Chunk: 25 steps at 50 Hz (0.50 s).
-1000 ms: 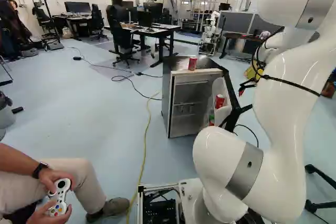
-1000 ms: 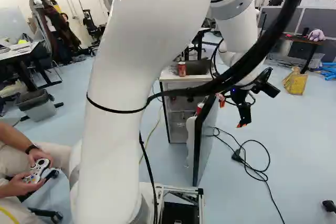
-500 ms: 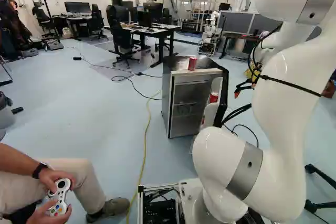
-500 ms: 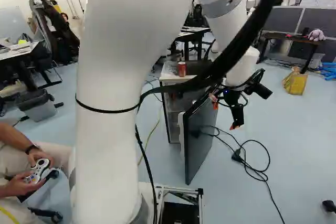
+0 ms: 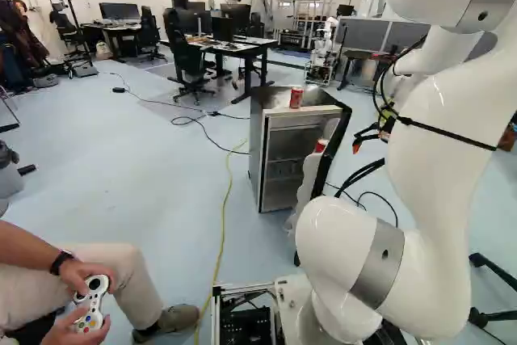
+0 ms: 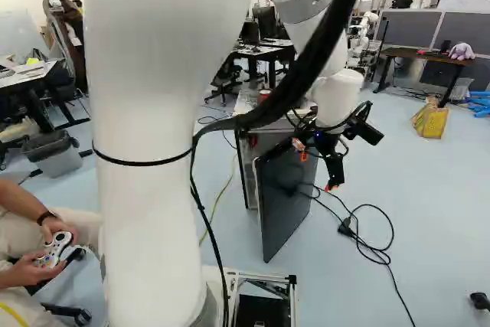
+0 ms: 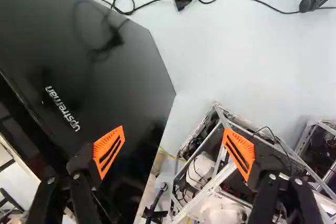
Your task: Grab a drink from the fridge
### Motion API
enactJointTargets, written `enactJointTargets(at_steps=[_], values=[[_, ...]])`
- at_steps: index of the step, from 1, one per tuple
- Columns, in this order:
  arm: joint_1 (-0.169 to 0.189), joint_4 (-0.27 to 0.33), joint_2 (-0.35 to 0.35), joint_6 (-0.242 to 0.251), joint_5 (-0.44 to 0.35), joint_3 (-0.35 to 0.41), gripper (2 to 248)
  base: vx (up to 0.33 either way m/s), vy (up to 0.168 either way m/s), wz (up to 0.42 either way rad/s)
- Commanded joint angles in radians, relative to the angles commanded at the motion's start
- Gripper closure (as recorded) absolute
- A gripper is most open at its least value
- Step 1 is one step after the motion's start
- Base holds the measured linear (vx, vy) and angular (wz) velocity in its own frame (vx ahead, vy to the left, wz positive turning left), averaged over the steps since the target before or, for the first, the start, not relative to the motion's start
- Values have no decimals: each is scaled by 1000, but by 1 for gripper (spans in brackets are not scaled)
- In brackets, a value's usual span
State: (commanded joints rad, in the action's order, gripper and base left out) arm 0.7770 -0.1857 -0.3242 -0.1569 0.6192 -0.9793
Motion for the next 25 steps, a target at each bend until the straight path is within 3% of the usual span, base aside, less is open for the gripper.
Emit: enactJointTargets(at_steps=[25], values=[[-66,2,64,0,-38,85,3,0,0,0]])
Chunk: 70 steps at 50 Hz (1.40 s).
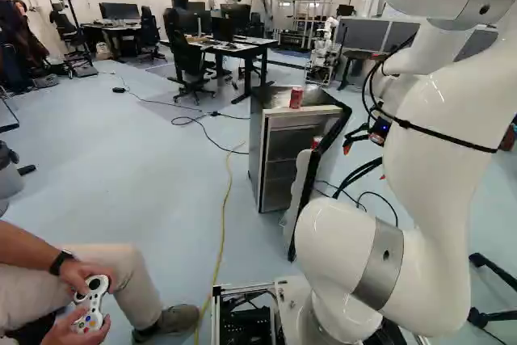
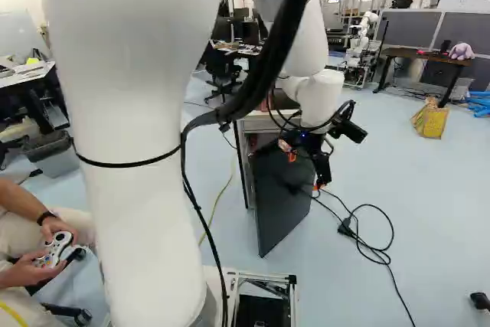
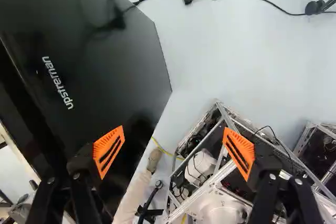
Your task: Grab a drink from the fridge
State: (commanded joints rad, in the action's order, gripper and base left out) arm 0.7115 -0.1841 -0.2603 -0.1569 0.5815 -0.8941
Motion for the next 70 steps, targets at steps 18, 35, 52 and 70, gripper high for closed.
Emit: enactJointTargets(at_steps=[18,35,52,70], values=[[-57,10,42,0,-34,53,3,0,0,0],[-117,23,77,0,-76,97,3,0,0,0],[-179,36,111,0,-118,138,3,0,0,0],[-247,37,140,0,-158,172,3,0,0,0]])
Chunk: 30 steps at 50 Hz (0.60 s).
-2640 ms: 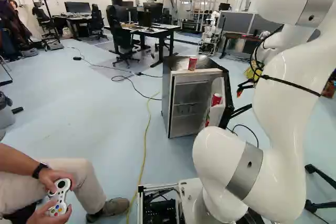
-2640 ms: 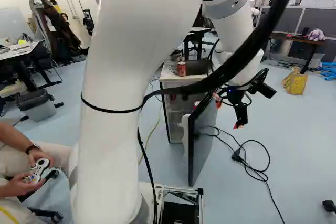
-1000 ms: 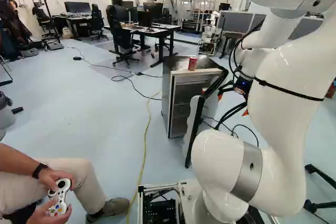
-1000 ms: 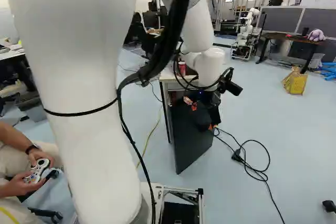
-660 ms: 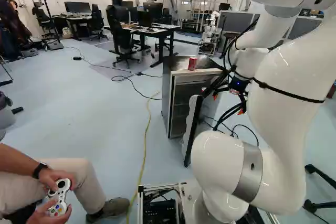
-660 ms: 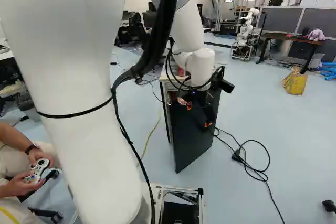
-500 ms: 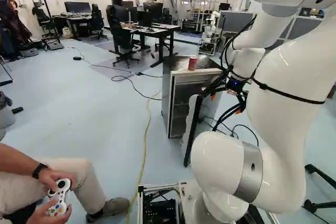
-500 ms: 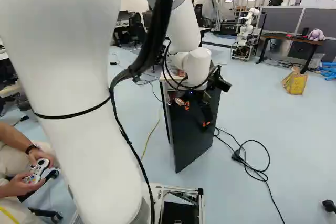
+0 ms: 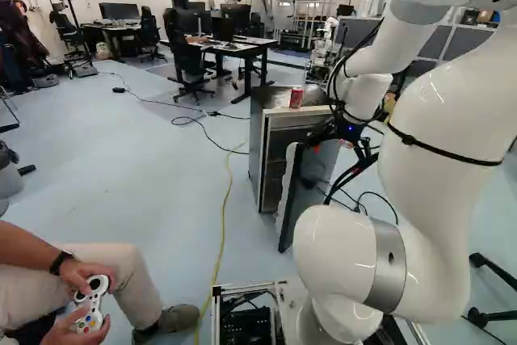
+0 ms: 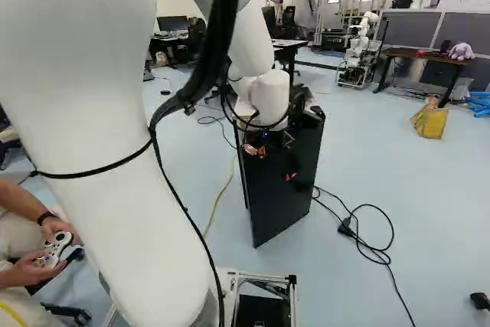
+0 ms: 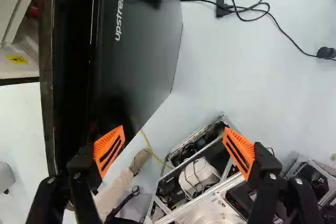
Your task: Grab a drink from the fridge
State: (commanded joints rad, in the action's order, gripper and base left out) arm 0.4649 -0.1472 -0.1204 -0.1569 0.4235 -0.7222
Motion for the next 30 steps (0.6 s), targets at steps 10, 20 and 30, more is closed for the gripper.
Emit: enactJointTargets(at_steps=[10,20,30], values=[[-38,0,9,0,-22,10,3,0,0,0],[-76,0,8,0,-44,9,3,0,0,0],[-110,0,1,0,-63,1,3,0,0,0]])
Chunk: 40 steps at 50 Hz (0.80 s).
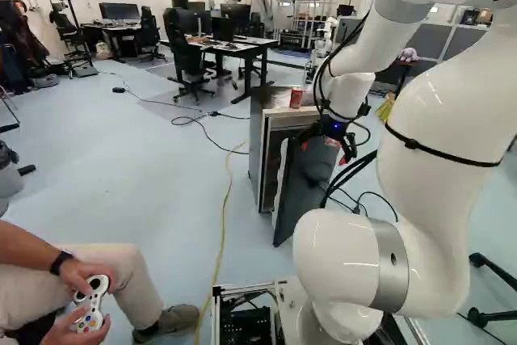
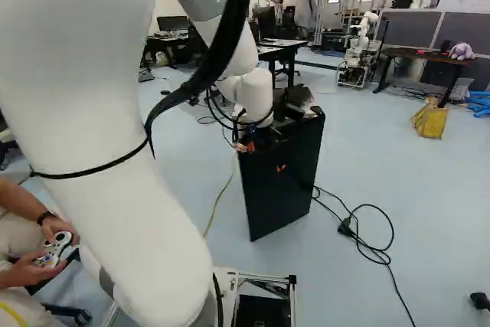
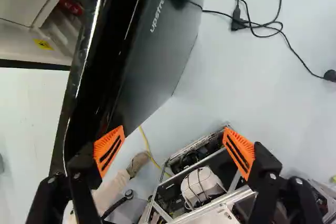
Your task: Grab a drink from the fridge
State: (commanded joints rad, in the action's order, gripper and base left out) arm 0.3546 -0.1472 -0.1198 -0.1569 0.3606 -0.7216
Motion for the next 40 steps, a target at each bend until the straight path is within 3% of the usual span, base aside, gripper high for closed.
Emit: enactJointTargets(at_steps=[40], values=[[-110,0,-57,0,-65,-66,3,0,0,0]])
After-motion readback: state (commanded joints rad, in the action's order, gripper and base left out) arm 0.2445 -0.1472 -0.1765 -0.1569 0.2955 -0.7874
